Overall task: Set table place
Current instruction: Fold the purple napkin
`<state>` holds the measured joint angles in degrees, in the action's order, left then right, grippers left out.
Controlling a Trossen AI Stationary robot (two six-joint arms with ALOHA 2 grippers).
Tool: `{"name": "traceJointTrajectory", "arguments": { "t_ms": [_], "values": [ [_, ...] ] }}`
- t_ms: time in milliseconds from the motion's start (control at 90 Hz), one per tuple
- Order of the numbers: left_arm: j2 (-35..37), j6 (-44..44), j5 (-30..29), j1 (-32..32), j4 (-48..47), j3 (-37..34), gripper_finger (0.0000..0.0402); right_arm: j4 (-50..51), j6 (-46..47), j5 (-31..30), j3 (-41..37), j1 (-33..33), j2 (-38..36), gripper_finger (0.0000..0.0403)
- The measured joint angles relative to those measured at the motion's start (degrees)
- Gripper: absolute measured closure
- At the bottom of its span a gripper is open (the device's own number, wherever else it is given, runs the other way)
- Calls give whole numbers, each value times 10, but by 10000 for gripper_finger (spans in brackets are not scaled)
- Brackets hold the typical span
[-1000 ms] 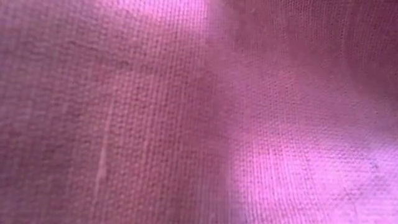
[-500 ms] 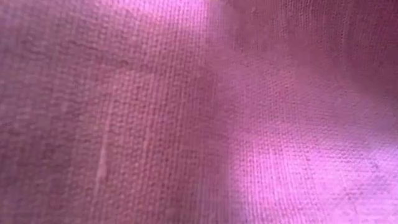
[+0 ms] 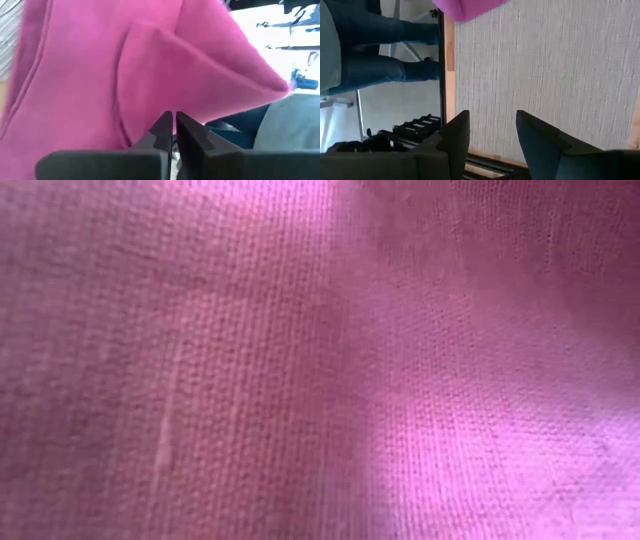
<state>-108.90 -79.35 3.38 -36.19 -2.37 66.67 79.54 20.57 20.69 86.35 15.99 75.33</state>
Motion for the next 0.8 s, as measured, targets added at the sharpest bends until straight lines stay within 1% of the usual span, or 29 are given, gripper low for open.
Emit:
{"name": "traceJointTrajectory", "arguments": {
  "t_ms": [100,167,222,300,333,378,444,533,600,722,800],
  "values": [
    [-8,-5,3,-3,6,1,397,-28,-10,-5,0,1,0,257],
    [-11,-6,6,-4,-4,-1,398,-49,-26,-12,0,2,7,272],
    [-10,-3,7,-3,-3,-1,399,-62,-46,-14,1,0,18,303],
    [-7,-3,19,-3,-4,0,400,-83,-88,-14,0,0,46,371],
    [-7,-3,25,-3,-5,0,401,-109,-121,-11,0,1,59,386],
    [-7,-3,26,-6,-7,0,401,-153,-164,-6,0,2,75,393],
    [-7,-6,26,-13,-8,0,401,-212,-210,34,0,-2,103,400],
    [-7,-21,27,-22,-5,0,401,-266,-238,123,-12,-12,144,402],
    [-7,-31,21,-31,-2,0,401,-296,-235,170,-42,-14,166,402],
    [-6,-25,-18,-41,-16,0,401,-345,-202,260,-88,-14,188,403],
    [-6,-25,-33,-40,-44,0,401,-360,-187,284,-101,-13,189,403]
  ]
}}
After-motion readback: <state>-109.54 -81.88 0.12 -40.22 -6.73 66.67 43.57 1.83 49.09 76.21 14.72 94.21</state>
